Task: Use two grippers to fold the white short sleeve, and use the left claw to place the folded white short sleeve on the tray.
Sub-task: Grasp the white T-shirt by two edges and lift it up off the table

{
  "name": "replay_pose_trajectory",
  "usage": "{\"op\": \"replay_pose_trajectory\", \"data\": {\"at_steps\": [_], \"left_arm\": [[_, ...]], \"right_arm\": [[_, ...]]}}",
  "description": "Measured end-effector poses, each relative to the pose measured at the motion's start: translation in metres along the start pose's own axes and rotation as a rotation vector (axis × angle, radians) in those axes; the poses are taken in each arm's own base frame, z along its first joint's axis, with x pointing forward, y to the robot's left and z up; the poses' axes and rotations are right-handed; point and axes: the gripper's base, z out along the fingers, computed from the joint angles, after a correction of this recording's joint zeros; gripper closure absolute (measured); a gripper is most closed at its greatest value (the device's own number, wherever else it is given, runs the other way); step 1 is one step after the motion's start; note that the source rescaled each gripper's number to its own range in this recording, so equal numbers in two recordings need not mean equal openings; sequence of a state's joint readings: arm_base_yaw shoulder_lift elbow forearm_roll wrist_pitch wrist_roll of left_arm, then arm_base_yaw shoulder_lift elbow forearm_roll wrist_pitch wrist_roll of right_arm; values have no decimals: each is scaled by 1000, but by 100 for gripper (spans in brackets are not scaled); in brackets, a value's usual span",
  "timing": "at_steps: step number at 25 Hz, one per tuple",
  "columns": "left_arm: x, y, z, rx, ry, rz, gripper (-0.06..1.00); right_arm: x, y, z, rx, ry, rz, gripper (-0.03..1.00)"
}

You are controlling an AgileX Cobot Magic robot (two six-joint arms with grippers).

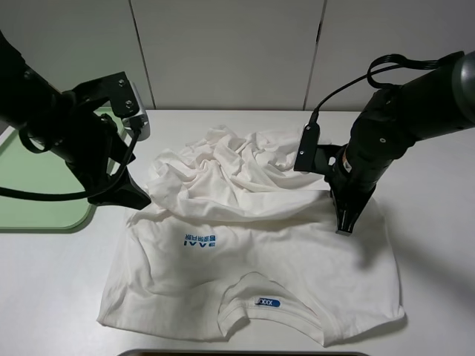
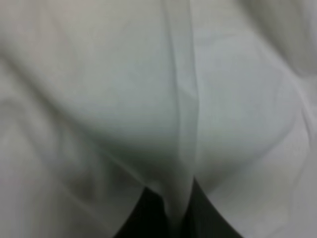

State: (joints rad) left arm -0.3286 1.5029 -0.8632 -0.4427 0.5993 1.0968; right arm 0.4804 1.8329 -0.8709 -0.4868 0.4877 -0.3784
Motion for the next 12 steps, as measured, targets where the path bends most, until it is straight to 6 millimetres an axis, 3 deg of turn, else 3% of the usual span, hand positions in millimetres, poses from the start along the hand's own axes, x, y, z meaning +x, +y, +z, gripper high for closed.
{"op": "replay_pose_trajectory", "data": {"at_steps": [12], "left_arm": [[-5, 17, 3, -169, -34, 216, 7]], "right_arm": [[4, 1, 0, -7, 39, -15, 97]]}}
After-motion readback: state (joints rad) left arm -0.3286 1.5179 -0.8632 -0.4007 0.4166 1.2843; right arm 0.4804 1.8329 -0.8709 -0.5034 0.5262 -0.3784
